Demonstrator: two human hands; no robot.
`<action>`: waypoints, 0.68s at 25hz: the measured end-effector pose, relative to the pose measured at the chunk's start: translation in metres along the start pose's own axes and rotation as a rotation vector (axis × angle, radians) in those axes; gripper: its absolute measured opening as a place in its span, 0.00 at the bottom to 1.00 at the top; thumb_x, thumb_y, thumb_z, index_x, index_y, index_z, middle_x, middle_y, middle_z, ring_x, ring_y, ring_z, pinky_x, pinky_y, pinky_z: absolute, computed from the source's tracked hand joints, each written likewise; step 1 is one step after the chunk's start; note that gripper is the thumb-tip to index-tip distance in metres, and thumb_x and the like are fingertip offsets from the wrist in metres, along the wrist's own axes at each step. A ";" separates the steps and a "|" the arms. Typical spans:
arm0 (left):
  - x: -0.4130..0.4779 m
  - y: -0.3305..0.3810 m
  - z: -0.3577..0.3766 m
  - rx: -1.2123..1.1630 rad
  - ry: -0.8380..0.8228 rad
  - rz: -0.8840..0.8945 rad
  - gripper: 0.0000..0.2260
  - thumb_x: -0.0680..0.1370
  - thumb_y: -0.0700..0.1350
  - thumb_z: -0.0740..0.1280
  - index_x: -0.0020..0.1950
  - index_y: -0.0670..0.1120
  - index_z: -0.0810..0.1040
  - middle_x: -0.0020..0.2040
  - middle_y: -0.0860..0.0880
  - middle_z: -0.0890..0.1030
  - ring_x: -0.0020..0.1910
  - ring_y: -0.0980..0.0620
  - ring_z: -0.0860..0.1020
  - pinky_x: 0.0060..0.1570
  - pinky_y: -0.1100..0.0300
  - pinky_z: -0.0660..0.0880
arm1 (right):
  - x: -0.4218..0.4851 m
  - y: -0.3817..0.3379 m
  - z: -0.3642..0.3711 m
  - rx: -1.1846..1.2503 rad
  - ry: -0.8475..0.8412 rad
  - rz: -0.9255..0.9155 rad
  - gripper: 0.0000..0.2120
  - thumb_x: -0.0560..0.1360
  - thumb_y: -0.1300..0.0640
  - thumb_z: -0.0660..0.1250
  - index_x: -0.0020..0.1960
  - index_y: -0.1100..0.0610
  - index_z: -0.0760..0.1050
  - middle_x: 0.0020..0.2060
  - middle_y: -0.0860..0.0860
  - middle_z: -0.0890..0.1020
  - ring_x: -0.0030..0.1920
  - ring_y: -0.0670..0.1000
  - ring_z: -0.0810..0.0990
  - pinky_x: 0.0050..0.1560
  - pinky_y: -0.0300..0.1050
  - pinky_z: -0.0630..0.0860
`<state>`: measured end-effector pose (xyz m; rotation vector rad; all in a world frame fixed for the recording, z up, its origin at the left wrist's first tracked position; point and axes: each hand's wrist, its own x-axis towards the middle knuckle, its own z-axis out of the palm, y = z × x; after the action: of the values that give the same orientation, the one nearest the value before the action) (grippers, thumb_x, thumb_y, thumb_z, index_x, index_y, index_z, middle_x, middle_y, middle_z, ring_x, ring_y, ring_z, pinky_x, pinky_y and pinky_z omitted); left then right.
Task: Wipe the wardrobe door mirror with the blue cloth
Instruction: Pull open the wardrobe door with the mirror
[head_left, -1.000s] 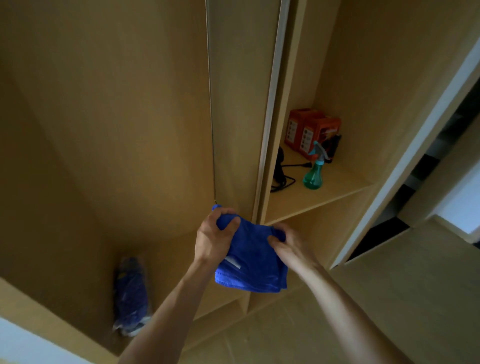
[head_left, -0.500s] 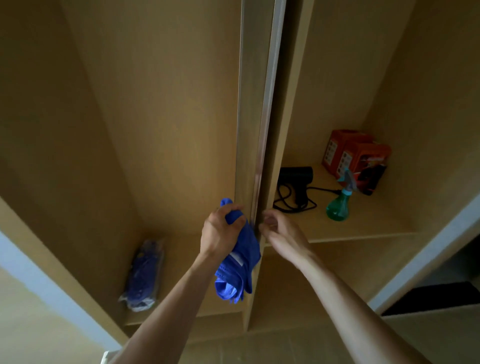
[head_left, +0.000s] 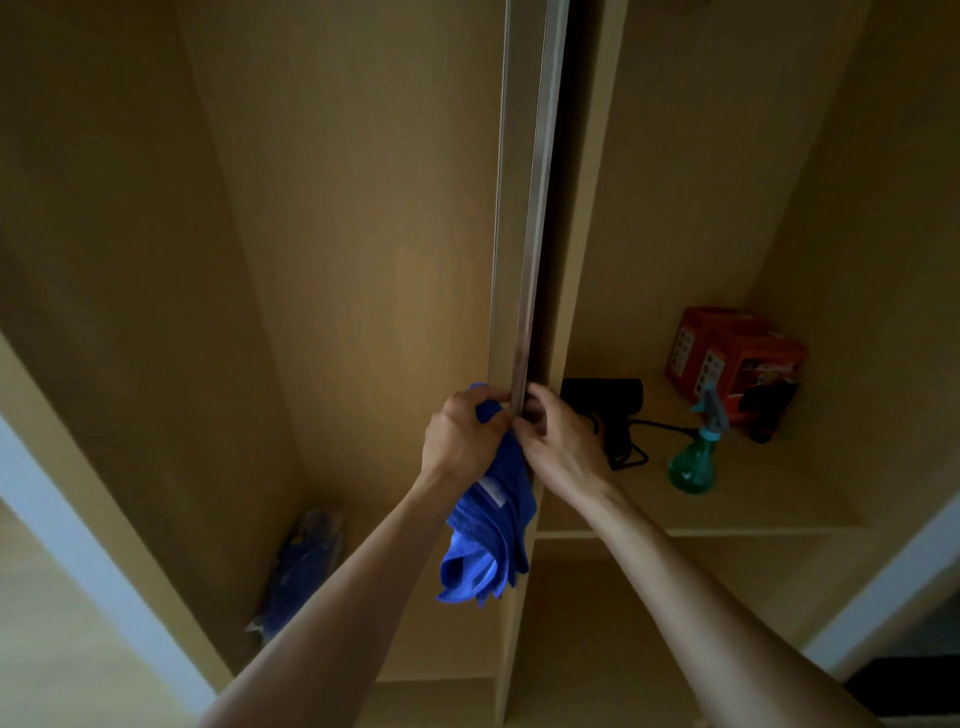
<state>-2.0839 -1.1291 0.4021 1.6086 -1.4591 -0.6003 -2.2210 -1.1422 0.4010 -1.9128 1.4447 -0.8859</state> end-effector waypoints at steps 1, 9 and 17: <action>0.001 0.001 -0.001 0.007 -0.004 0.010 0.10 0.80 0.49 0.68 0.61 0.55 0.82 0.56 0.52 0.84 0.56 0.50 0.81 0.56 0.53 0.79 | 0.000 -0.001 0.000 0.002 -0.002 -0.004 0.25 0.83 0.50 0.60 0.79 0.49 0.60 0.72 0.49 0.73 0.70 0.51 0.74 0.68 0.53 0.74; 0.001 0.005 -0.006 0.079 -0.046 0.052 0.09 0.81 0.51 0.67 0.61 0.53 0.81 0.56 0.52 0.84 0.55 0.50 0.81 0.55 0.53 0.78 | 0.004 -0.007 0.006 0.017 0.052 0.049 0.18 0.82 0.56 0.61 0.70 0.47 0.69 0.60 0.45 0.80 0.58 0.47 0.79 0.45 0.34 0.71; -0.025 -0.001 -0.014 0.011 -0.095 0.110 0.05 0.80 0.48 0.68 0.54 0.55 0.82 0.51 0.56 0.84 0.51 0.54 0.81 0.48 0.60 0.74 | -0.028 -0.011 0.010 -0.032 0.175 0.065 0.13 0.80 0.54 0.64 0.65 0.47 0.72 0.50 0.39 0.78 0.50 0.45 0.80 0.45 0.41 0.77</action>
<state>-2.0764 -1.1016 0.4037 1.5154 -1.6119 -0.6134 -2.2121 -1.1119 0.3982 -1.8382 1.6215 -1.0264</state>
